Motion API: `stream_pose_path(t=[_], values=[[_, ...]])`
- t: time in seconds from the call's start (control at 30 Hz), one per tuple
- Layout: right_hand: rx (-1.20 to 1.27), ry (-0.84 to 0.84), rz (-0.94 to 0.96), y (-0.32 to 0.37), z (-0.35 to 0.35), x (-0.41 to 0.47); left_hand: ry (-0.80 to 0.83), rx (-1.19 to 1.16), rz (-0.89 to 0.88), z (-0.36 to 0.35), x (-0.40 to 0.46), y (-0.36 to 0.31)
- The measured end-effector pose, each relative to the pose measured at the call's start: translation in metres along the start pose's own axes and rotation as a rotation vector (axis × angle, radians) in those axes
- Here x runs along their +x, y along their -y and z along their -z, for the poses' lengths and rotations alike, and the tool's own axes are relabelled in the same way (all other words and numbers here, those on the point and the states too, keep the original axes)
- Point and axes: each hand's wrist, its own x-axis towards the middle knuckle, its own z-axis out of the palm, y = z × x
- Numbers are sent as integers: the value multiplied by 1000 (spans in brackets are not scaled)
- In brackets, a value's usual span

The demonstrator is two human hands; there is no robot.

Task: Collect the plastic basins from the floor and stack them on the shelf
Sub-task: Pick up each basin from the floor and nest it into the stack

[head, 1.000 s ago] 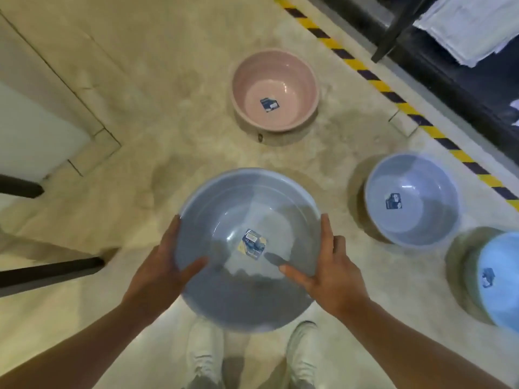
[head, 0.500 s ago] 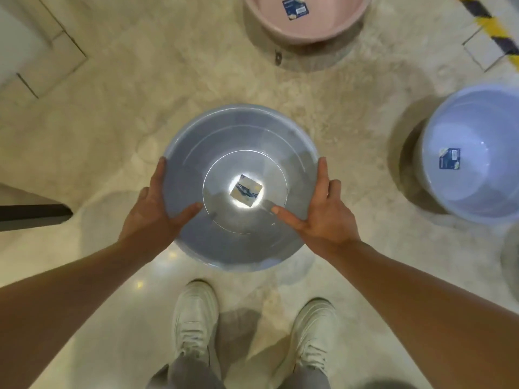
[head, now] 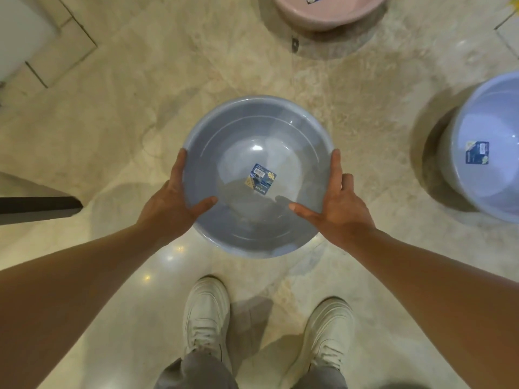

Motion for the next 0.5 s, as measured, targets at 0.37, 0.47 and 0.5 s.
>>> stream_pose_path(t=[0.37,0.47,0.5], values=[[241,57,-27,26,53,-25,-10,-150,68,43,-31,-44],[248,49,-40,59,119,-52,-42,-156,38,97,-59,-81],[251,38,-46,74,146,-65,-54,-172,28,121,-72,-96]])
